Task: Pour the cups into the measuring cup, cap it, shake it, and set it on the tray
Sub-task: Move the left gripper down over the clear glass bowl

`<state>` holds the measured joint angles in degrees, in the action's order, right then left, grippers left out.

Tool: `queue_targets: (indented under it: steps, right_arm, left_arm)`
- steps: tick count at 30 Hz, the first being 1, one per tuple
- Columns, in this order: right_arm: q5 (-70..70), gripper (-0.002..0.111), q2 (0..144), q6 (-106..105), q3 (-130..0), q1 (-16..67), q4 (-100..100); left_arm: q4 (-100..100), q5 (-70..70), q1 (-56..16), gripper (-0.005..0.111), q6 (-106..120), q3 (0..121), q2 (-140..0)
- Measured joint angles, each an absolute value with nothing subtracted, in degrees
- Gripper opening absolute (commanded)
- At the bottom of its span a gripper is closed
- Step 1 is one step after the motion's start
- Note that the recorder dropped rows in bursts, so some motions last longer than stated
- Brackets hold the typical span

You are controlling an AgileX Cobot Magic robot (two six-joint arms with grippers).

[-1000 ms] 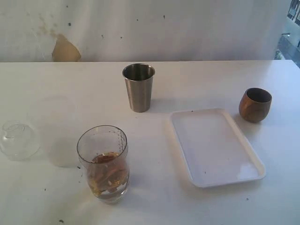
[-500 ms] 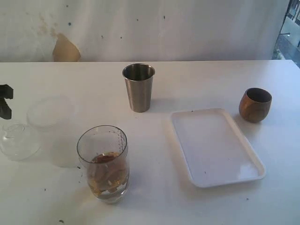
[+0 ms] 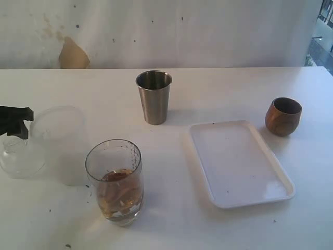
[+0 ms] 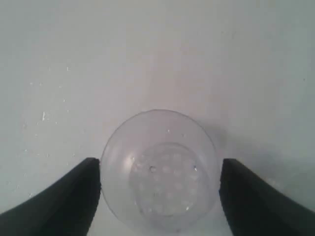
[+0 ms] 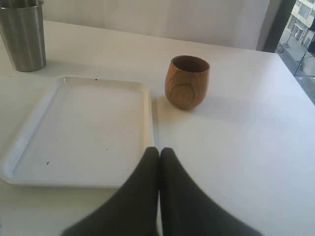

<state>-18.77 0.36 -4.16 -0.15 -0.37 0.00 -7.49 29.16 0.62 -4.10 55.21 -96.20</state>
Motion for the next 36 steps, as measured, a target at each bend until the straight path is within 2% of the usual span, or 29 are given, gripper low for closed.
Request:
queue_targets:
  steps: [6, 12, 14, 16, 18, 20, 27, 32, 36]
  right_arm:
    - [-18.77, 0.000, 0.36, -4.16, -0.15, -0.37, 0.00]
    - [-18.77, 0.000, 0.36, -4.16, -0.15, -0.37, 0.00]
    - [-18.77, 0.000, 0.36, -4.16, -0.15, -0.37, 0.00]
    - [-18.77, 0.000, 0.36, -4.16, -0.15, -0.37, 0.00]
    - [-18.77, 0.000, 0.36, -4.16, -0.15, -0.37, 0.00]
    - [-18.77, 0.000, 0.36, -4.16, -0.15, -0.37, 0.00]
    - [-18.77, 0.000, 0.36, -4.16, -0.15, -0.37, 0.00]
    - [-18.77, 0.000, 0.36, -4.16, -0.15, -0.37, 0.00]
    - [-18.77, 0.000, 0.36, -4.16, -0.15, -0.37, 0.00]
  left_arm:
    - [-8.50, 25.13, 0.62, 0.062, -4.24, 55.62, -98.59]
    - [-8.50, 24.81, 0.62, 0.031, -4.46, 56.02, -98.87]
    - [-8.39, 26.13, 0.62, 0.028, -4.37, 56.71, -98.96]
    - [-8.39, 28.58, 0.62, 0.034, -3.64, 57.62, -99.10]
    - [-8.29, 33.31, 0.62, 0.058, -2.91, 59.34, -99.27]
    - [-8.18, 37.74, 0.62, 0.068, -2.80, 61.58, -99.37]
    - [-5.08, 50.67, 0.84, 0.069, -2.82, 68.98, -99.37]
    - [-2.63, 53.31, 0.93, 0.068, -4.51, 71.01, -95.61]
    - [-2.27, 62.13, 0.96, 0.068, -3.03, 71.04, -92.82]
